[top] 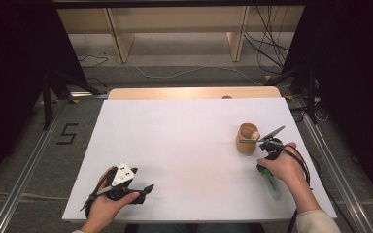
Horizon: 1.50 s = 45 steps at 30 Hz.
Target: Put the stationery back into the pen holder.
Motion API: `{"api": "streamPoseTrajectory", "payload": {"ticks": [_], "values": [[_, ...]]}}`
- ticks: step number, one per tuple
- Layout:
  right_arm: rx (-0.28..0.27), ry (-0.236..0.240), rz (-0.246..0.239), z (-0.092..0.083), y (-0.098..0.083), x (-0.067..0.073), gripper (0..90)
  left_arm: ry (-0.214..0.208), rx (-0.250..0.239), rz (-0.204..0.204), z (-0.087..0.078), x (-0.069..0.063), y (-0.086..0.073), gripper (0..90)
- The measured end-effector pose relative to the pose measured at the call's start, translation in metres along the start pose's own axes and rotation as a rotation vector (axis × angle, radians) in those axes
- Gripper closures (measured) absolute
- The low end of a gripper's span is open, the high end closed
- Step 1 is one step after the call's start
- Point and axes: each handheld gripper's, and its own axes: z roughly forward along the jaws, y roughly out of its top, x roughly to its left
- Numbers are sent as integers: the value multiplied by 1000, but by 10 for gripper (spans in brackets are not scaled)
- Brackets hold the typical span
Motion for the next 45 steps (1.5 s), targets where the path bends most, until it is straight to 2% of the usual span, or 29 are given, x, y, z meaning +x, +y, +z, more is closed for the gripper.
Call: {"api": "streamPoseTrajectory", "payload": {"ticks": [12,32,45], "values": [[25,-22,9,6,3,1,574,2,-1,2,0,0,0,184],[35,-31,24,7,6,2,571,1,-1,0,-1,0,0,184],[39,-34,28,7,6,4,603,1,0,3,-1,0,0,184]]}}
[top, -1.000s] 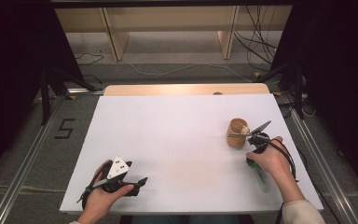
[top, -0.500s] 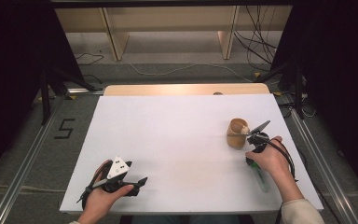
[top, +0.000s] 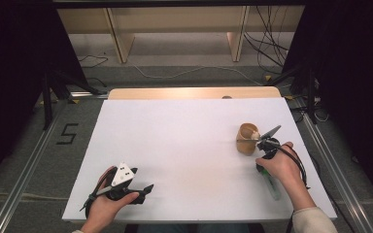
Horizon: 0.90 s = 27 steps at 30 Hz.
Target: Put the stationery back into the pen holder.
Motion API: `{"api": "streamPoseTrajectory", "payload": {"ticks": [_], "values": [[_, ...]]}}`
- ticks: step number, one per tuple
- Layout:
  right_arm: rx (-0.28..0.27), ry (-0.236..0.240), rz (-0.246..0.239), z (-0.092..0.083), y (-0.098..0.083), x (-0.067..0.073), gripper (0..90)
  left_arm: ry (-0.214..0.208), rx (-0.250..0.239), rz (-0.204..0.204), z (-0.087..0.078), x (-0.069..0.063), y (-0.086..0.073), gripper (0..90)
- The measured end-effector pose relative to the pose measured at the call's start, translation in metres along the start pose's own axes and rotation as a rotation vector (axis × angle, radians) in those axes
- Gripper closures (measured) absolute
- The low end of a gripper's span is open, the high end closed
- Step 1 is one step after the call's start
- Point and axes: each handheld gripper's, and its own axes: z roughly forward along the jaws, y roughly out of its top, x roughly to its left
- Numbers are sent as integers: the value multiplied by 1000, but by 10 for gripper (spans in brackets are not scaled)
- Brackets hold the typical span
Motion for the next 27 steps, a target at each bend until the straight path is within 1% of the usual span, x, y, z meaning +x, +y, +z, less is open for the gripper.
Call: {"api": "streamPoseTrajectory", "payload": {"ticks": [17,27], "values": [[1,-1,9,0,0,1,634,0,0,-2,0,0,0,184],[6,-2,25,0,0,2,658,1,-1,-2,0,0,0,184]]}}
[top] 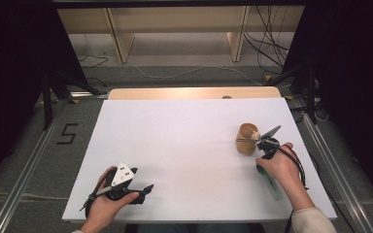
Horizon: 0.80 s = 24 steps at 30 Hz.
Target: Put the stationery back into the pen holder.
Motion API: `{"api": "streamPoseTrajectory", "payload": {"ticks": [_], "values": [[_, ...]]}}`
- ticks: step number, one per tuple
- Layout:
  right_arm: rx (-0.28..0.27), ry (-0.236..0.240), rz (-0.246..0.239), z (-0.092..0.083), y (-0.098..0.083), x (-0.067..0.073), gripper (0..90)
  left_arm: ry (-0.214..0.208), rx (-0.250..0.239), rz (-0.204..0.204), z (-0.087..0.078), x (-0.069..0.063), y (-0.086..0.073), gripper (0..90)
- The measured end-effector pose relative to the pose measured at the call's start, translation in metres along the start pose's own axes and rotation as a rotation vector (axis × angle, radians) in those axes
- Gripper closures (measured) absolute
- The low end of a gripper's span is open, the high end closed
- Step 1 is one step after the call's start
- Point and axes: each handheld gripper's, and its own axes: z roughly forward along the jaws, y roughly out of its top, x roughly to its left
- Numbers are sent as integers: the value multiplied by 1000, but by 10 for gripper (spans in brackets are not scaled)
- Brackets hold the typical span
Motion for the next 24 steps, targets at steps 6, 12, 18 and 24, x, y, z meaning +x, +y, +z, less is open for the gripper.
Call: {"api": "streamPoseTrajectory", "payload": {"ticks": [6,12,18,24], "values": [[-1,1,5,0,0,0,669,0,0,1,0,0,0,184],[-4,7,12,0,0,-1,671,1,-1,1,0,0,0,184],[-13,13,11,0,-1,-2,672,2,0,1,0,0,0,185],[-19,23,15,-1,-2,-3,673,1,0,2,0,0,0,185]]}}
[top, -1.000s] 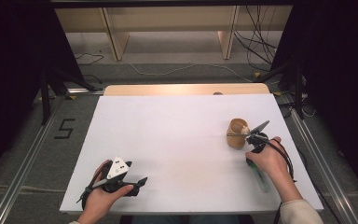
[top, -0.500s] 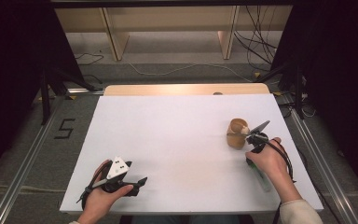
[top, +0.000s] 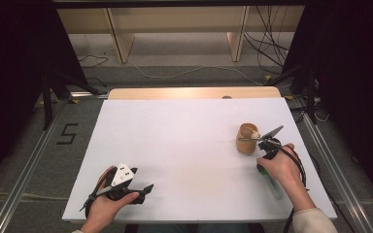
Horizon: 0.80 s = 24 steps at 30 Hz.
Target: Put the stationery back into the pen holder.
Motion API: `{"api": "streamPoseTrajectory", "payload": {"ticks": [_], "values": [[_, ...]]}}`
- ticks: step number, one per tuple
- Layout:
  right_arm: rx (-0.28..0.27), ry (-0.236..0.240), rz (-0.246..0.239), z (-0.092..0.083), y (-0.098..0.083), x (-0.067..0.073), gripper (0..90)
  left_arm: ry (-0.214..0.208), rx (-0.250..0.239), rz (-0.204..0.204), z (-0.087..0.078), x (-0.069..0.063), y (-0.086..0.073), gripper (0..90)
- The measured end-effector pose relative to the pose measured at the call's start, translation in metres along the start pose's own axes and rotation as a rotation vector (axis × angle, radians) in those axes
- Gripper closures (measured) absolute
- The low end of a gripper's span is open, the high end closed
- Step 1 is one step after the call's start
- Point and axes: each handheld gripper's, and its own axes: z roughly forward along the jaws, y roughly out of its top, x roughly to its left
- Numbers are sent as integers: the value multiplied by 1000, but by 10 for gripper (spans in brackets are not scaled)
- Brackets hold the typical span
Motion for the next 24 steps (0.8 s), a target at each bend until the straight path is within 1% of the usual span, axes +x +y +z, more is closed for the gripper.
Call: {"api": "streamPoseTrajectory", "payload": {"ticks": [10,16,19,20,21,22,24], "values": [[-16,11,2,-2,-2,0,674,0,0,0,0,0,0,185],[-48,26,6,-8,-5,-1,674,0,-1,0,0,0,0,185],[-77,37,13,-12,-7,-3,674,1,-2,0,-1,0,0,185],[-92,39,10,-13,-8,-3,674,0,-2,1,-1,0,0,185],[-105,47,22,-15,-9,-3,674,0,-2,1,-1,0,0,185],[-119,52,21,-16,-10,-4,674,1,-9,-5,-1,0,0,185],[-143,59,26,-19,-12,-5,674,1,-8,-5,-1,0,0,185]]}}
